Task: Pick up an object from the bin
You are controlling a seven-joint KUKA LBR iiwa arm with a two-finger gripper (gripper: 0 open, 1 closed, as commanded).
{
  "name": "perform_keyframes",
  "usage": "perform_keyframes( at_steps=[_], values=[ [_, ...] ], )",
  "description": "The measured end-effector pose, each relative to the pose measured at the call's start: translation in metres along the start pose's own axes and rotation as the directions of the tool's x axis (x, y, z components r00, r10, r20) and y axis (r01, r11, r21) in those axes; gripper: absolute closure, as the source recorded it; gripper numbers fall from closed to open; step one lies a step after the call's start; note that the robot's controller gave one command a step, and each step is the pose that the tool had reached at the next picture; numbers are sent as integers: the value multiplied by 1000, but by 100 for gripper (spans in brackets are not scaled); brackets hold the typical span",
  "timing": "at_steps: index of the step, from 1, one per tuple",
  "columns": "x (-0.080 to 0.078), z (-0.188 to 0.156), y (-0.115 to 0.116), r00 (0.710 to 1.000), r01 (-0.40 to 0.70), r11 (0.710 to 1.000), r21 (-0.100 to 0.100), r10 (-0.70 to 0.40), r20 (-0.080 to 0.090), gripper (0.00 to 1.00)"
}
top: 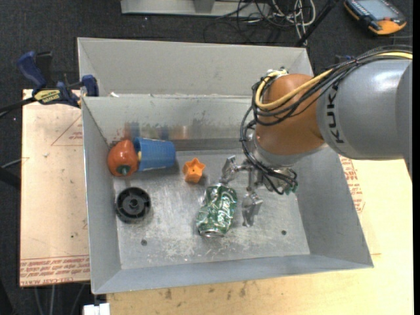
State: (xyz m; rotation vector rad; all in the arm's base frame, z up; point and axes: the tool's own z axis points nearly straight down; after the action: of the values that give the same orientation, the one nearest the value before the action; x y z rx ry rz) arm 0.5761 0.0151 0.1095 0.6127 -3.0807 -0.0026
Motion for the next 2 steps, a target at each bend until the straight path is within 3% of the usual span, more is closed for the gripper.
perform_keyframes(
  at_steps=[1,2],
  values=[
    [2,-39,-1,997,-70,998,2,70,6,0],
    [-13,20,16,989,150,989,6,-150,15,0]
  ],
)
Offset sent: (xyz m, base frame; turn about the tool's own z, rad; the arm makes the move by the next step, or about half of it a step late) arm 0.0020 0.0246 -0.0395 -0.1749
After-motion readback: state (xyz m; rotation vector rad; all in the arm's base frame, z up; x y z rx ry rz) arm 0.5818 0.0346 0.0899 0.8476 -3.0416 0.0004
